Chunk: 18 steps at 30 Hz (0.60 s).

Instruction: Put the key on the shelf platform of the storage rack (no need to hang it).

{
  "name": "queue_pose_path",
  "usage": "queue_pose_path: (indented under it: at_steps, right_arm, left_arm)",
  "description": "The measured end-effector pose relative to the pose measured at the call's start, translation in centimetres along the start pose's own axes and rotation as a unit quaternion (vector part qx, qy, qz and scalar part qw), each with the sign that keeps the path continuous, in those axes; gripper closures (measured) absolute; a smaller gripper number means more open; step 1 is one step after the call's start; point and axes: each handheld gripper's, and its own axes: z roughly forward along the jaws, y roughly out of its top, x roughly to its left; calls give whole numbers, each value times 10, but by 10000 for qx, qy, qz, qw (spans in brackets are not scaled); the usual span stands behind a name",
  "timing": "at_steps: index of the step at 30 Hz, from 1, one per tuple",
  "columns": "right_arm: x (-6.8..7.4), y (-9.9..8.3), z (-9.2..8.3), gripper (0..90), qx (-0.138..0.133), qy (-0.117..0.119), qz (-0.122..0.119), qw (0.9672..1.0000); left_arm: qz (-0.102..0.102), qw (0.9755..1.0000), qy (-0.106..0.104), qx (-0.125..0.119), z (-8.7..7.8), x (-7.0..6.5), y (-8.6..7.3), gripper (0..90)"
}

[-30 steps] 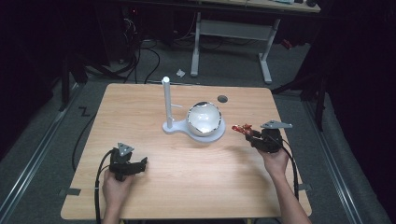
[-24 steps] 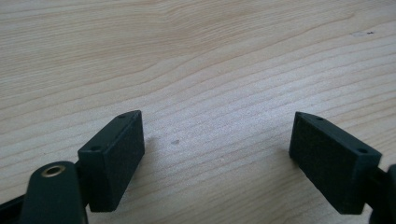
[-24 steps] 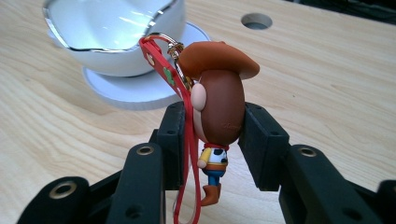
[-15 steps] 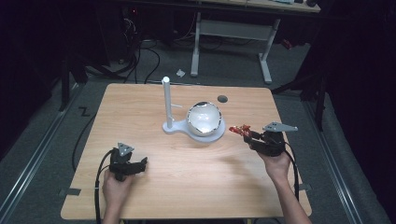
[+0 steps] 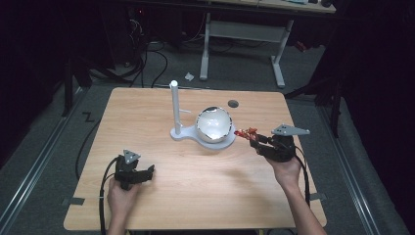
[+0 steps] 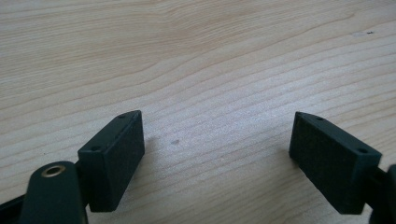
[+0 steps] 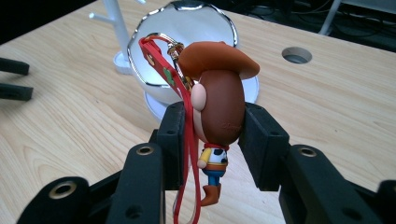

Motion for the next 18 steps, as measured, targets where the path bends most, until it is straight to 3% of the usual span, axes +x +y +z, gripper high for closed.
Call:
queue_pose_path:
  at_steps: [18]
  right_arm:
    - [14,35,30,629,109,132,-295,9994]
  left_arm:
    - [0,10000,-1,2,0,0,0,184]
